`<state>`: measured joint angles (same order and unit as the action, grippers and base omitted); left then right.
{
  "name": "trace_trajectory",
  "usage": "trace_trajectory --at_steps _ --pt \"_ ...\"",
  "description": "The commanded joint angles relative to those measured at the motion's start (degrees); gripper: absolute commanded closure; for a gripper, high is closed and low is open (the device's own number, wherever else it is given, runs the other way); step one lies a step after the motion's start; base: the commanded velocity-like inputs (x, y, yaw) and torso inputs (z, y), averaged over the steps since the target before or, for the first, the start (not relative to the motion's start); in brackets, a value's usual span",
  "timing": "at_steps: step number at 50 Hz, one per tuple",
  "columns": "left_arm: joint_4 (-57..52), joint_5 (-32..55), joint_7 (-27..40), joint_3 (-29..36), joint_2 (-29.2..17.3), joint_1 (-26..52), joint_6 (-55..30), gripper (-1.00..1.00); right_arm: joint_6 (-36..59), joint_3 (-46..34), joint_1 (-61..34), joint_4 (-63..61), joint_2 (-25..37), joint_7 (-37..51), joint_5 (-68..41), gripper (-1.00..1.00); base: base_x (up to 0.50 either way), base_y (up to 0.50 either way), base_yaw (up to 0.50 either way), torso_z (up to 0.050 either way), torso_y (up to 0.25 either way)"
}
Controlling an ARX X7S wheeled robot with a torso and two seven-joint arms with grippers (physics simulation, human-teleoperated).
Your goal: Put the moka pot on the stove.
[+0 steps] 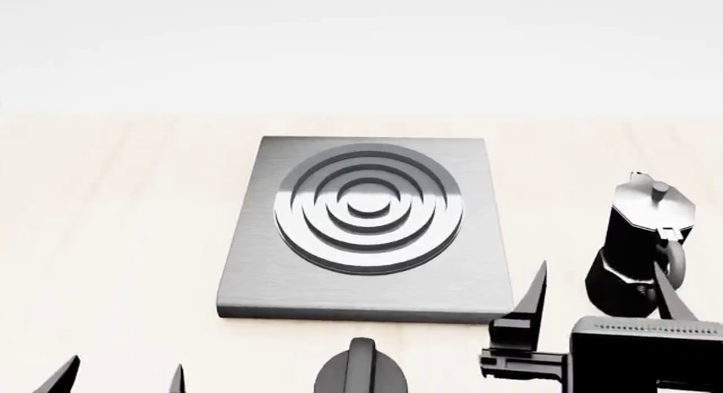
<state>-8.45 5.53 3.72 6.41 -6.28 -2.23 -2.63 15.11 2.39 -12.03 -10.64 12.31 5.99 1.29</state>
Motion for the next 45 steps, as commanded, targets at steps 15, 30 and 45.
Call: trace_trajectory --at_steps 15,30,45 --pt "-0.35 2.08 0.77 0.4 -1.63 0.37 -0.11 -1.0 4.49 6.07 -7.83 7.23 2.37 -4.57 -7.97 -1.0 0.0 0.0 0.0 0.0 0.0" --pt "-0.05 2.54 1.45 1.13 -2.26 0.8 -0.22 -1.0 5.17 9.12 -9.26 11.55 4.31 -2.86 -8.33 -1.0 0.0 0.0 0.0 0.0 0.0" --pt "-0.28 3.07 1.99 1.72 -2.93 0.79 -0.21 -1.0 2.84 10.87 -11.96 19.9 4.54 -5.44 -11.75 -1.0 0.0 0.0 0.0 0.0 0.0"
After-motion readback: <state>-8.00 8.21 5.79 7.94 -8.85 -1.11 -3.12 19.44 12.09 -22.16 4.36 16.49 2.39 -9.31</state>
